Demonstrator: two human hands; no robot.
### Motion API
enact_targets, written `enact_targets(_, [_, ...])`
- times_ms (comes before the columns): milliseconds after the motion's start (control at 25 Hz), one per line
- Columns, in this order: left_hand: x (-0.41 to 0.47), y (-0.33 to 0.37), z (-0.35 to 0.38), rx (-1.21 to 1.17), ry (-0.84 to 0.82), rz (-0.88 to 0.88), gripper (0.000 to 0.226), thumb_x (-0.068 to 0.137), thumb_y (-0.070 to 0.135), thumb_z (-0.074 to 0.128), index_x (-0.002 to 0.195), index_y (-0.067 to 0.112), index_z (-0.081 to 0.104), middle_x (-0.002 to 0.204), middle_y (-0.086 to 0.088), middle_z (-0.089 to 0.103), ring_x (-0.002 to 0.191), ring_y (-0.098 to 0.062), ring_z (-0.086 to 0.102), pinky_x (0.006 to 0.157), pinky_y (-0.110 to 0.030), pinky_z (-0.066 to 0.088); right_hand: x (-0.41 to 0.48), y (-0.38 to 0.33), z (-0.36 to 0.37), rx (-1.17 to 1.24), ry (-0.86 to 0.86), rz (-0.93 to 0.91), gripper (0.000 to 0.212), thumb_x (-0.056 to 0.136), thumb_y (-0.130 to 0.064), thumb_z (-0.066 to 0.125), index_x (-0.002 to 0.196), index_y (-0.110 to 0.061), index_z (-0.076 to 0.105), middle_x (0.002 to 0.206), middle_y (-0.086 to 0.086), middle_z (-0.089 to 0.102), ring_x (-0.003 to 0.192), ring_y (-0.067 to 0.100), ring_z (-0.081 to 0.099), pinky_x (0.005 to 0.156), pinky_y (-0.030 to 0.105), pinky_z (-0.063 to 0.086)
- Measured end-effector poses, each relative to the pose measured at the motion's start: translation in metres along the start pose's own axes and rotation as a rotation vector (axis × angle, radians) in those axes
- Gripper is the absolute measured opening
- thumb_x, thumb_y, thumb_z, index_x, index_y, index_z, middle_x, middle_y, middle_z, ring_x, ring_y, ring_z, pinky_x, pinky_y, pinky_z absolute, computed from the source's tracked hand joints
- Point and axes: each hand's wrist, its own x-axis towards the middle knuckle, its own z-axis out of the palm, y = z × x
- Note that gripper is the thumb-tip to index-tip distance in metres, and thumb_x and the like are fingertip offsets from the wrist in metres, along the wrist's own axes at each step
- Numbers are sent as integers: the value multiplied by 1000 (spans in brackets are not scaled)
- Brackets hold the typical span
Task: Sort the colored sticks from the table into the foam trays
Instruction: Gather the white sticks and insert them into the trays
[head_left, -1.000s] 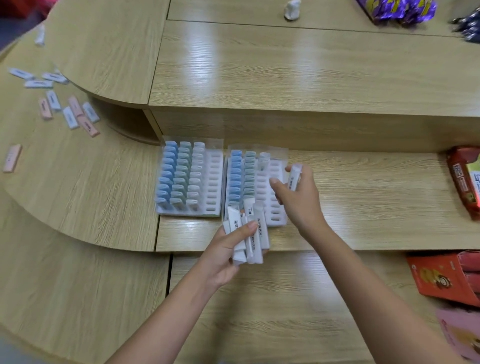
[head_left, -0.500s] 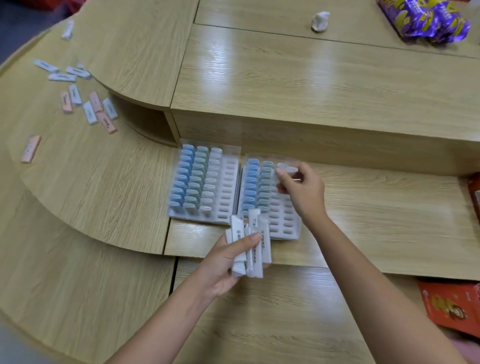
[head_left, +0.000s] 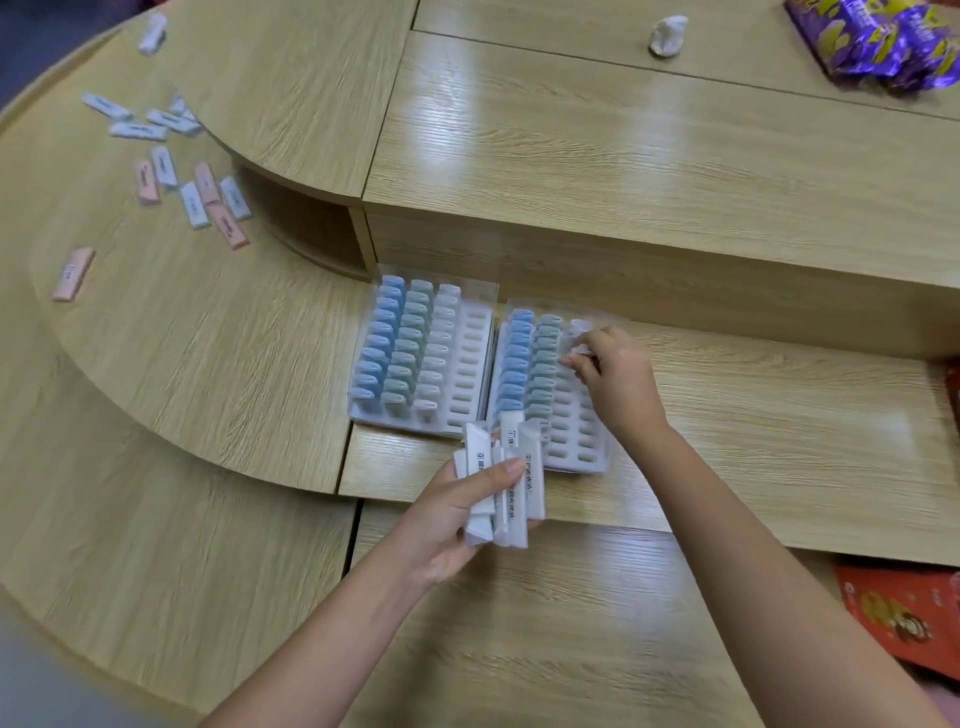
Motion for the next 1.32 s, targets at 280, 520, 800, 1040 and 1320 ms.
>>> enact_targets(280, [1,2,1,18,21,-6,29,71,9,66,100,12,62,78,-7,71,72,-19,69,65,-36,59,-10,-4,2,38,65,-24,7,98,-13,44,102,-9,49,84,5,58,73,21,56,55,34,39])
enact_targets(520, [1,2,3,39,25,-5,29,71,10,66,99,12,62,79,-6,71,73,-19,69,70,-39,57,-9,4,4,-192,120,-149,4,90,-4,54,88,-6,51,65,7,53,52,28,47,44,30,33])
enact_targets(800, [-1,1,7,60,31,-13,30,69,10,67,99,12,62,79,-7,72,72,-19,70,67,-38,58,-9,5,8,-265,223,-231,13,80,4,58,75,-6,52,64,6,50,52,24,45,38,28,29])
enact_targets(1040, [-2,3,12,76,2,0,32,70,11,67,102,12,63,81,-6,72,75,-18,69,70,-37,57,-34,-12,-28,204,25,-127,18,91,-7,56,104,-16,66,96,-3,63,73,8,55,61,23,44])
enact_targets(1320, [-2,-1,23,63,-29,-4,18,71,11,66,85,19,74,82,-6,72,71,-17,69,54,-31,55,-74,-27,-57,844,-574,34,39,83,10,60,118,-8,62,121,8,61,101,31,55,91,36,50])
